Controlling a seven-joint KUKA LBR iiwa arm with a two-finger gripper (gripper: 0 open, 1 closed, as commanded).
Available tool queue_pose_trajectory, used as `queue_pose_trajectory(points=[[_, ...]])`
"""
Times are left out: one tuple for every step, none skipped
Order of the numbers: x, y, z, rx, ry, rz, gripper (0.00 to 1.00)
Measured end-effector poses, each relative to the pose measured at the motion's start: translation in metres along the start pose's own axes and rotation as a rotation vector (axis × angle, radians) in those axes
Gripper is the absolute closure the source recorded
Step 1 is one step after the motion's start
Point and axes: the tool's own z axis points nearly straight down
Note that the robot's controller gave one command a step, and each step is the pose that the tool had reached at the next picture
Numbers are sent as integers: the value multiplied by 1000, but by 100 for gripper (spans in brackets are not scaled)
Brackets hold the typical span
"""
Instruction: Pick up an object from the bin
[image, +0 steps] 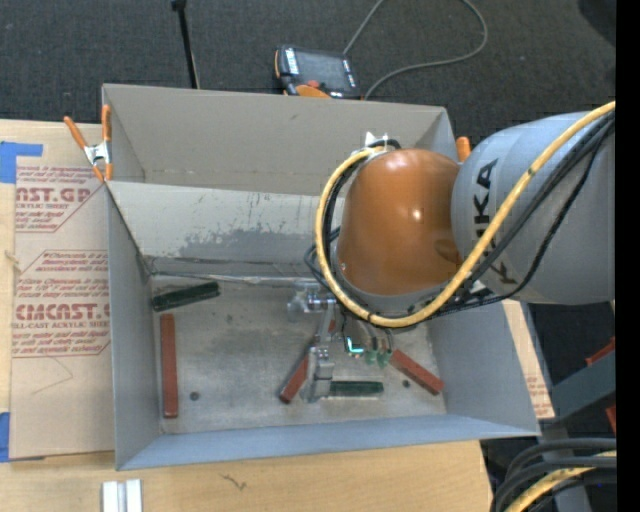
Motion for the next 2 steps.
queue_pose_trajectory(points=[[-39, 22, 87, 0, -2, 11, 0], [-39, -48, 145, 3, -3, -350, 0]])
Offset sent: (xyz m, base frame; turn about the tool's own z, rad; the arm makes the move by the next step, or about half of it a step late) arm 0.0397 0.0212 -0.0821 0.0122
